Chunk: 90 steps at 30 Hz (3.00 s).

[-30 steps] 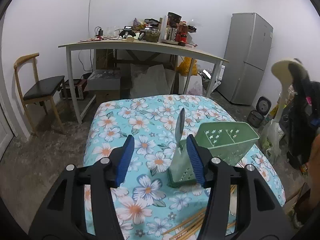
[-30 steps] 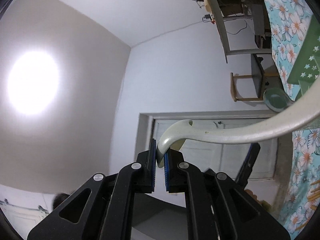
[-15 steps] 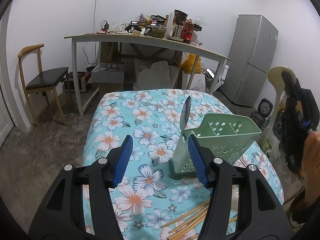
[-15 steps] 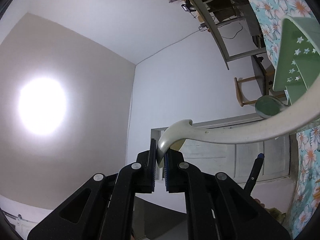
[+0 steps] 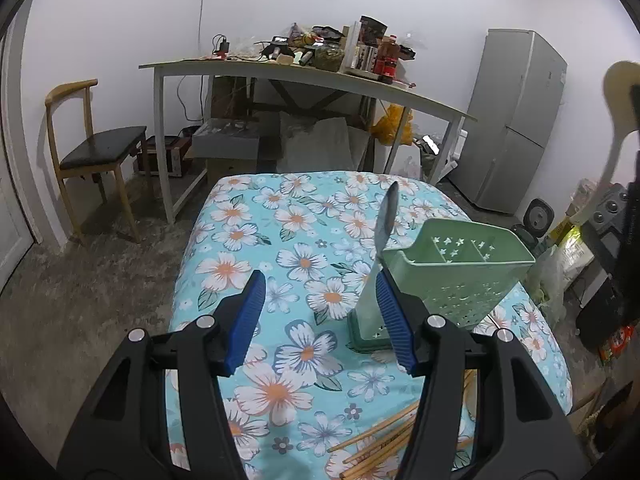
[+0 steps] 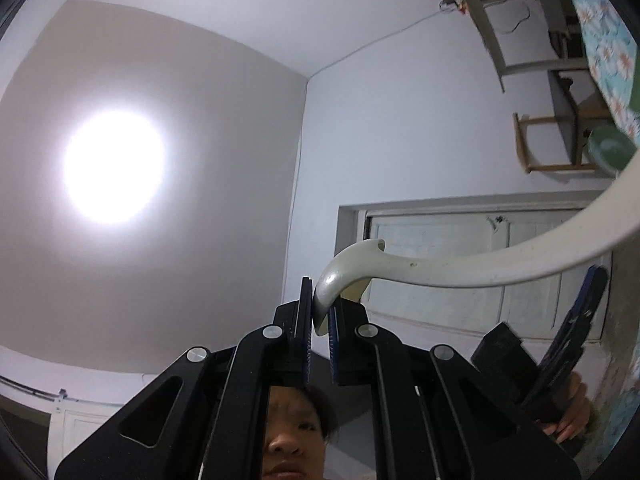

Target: Organize utensils

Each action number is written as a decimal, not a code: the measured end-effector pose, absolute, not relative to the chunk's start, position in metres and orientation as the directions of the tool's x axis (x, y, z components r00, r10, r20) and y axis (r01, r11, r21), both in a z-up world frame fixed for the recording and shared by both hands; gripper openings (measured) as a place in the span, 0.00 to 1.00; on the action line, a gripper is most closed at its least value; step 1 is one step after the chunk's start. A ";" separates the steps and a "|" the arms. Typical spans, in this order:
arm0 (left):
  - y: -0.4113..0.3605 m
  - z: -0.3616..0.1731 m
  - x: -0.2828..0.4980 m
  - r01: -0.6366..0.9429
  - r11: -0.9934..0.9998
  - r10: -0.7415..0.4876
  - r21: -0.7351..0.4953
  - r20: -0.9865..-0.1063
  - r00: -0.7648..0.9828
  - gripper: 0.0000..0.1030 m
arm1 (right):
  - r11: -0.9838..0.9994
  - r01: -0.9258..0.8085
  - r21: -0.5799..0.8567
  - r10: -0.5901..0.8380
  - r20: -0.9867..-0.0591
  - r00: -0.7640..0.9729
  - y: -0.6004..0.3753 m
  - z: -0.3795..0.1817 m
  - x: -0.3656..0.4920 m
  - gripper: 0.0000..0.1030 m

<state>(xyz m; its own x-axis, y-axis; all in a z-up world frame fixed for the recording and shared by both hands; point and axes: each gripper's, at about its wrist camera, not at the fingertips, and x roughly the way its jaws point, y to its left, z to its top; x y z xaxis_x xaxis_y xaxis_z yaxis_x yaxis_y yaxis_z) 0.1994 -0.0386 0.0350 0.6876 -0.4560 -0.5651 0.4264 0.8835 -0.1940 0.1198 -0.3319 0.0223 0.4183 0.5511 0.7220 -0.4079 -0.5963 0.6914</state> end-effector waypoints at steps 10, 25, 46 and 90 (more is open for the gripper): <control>-0.036 0.028 0.201 0.411 0.888 -0.451 -0.208 -0.572 0.685 0.53 | -0.635 -0.406 0.657 0.557 0.754 0.349 -0.315 0.030 0.133 0.07; -0.032 0.016 0.210 0.385 0.894 -0.444 -0.230 -0.583 0.680 0.53 | -0.660 -0.354 0.663 0.539 0.746 0.391 -0.319 -0.005 0.149 0.08; -0.035 -0.005 0.223 0.387 0.885 -0.460 -0.257 -0.607 0.648 0.53 | -0.632 -0.319 0.706 0.508 0.689 0.517 -0.351 -0.045 0.128 0.11; -0.024 -0.084 0.205 0.393 0.841 -0.516 -0.373 -0.772 0.372 0.90 | 0.706 0.350 0.616 0.295 -0.705 0.645 -0.351 -0.064 -0.066 0.63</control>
